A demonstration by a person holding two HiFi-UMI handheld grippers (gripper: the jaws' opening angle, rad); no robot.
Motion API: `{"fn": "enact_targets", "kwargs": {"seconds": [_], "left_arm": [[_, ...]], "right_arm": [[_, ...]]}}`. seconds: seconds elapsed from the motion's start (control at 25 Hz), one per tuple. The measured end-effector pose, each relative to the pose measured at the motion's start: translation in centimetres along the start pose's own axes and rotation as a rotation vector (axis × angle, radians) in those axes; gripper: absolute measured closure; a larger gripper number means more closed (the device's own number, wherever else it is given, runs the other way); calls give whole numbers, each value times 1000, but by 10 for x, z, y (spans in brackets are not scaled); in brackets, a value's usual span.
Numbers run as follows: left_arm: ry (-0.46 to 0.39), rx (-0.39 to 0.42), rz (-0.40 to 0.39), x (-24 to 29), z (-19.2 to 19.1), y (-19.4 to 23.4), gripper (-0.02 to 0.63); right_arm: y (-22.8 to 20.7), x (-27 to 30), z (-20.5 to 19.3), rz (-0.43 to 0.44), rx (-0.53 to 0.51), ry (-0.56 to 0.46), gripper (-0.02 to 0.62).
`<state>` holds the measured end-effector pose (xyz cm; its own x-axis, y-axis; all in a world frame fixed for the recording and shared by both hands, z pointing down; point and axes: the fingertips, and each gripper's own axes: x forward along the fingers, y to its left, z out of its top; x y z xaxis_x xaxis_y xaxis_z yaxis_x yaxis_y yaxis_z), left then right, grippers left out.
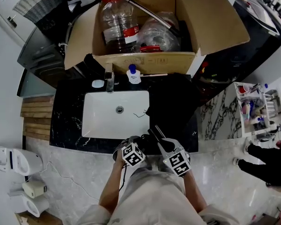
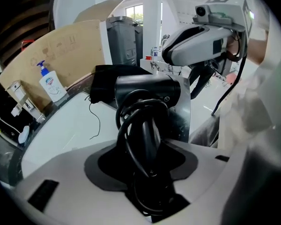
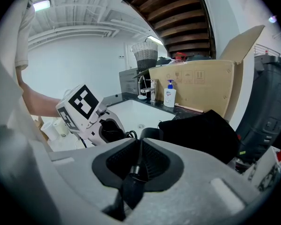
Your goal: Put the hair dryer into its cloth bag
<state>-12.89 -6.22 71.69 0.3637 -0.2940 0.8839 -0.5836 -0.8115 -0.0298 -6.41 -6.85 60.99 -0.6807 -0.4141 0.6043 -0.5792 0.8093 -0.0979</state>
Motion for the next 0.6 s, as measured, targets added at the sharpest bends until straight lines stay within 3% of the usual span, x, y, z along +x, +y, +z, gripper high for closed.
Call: {"fn": "enact_targets", "kwargs": {"seconds": [0.32,0.6], "left_arm": [[-47,-7,22,-3,4,0,410],[-107,-108,33,-12,2,8,413]], "right_arm": [[-28,-7,4,-56,9,-10,569],[-49,-8,5,-77,4,-8,568]]}}
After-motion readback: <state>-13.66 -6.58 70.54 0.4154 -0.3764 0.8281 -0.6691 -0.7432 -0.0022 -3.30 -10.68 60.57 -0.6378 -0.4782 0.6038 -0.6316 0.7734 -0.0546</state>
